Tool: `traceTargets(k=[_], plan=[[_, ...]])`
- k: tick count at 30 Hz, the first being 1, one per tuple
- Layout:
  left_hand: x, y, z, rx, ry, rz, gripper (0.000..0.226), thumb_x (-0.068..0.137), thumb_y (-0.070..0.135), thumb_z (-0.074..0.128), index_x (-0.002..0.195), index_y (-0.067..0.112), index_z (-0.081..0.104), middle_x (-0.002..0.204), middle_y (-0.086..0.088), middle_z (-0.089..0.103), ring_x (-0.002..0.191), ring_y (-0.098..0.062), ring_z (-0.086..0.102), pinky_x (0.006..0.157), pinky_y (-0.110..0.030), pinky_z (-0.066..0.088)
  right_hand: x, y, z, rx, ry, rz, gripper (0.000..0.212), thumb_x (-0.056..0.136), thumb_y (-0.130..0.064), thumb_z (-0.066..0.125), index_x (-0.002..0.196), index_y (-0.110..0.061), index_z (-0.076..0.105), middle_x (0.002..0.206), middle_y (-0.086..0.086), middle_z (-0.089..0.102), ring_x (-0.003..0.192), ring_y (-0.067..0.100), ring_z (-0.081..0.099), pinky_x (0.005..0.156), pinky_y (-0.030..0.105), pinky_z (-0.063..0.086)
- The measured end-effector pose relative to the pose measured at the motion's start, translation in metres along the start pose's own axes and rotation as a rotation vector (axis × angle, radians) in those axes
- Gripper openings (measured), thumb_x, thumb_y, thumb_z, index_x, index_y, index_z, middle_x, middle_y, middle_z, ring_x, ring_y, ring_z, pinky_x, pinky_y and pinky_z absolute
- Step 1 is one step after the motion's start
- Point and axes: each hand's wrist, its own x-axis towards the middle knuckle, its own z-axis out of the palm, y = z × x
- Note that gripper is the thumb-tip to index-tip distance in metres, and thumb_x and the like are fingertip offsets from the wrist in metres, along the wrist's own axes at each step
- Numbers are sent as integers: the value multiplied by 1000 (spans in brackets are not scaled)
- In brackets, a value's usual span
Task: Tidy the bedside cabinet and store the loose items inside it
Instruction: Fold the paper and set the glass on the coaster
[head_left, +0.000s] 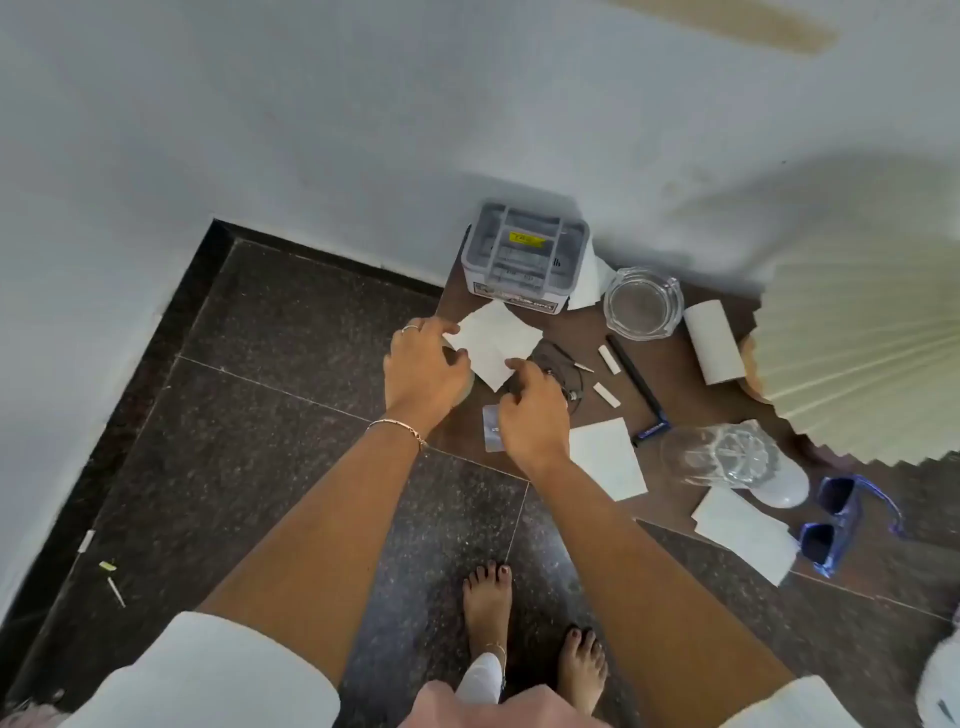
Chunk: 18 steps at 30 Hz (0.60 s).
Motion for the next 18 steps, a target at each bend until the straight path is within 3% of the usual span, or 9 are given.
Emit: traceTargets(k=[5,12,15,18], plan=[[25,-5,10,194,-95,-23,48,84,41,65,128,26,51,131,-1,56,126,-26,47,102,-51,37,13,0,16,-37,89,53,44,93,-14,47,136,-25,47,133,9,44,116,28,52,95,38,46],[55,2,18,299,-236,-44,48,87,41,60,129,22,46,126,-3,59,124,-29,47,102,-51,34,31,-3,23,-48,120,87,41,95,-18,49,135,-19,50,136,4,48,123,23,50,100,36,45],[61,4,21,298,-245,-46,48,86,39,62,128,20,47,126,-6,58,123,-30,48,102,-52,35,33,-3,23,-17,161,77,34,94,-21,51,128,-16,54,129,2,54,117,19,54,98,34,48],[64,3,24,314,-238,-64,52,84,40,65,130,21,48,132,-11,50,127,-33,45,104,-52,36,33,-1,24,48,213,78,25,91,-25,59,115,-17,59,114,-1,60,101,14,59,86,29,51]])
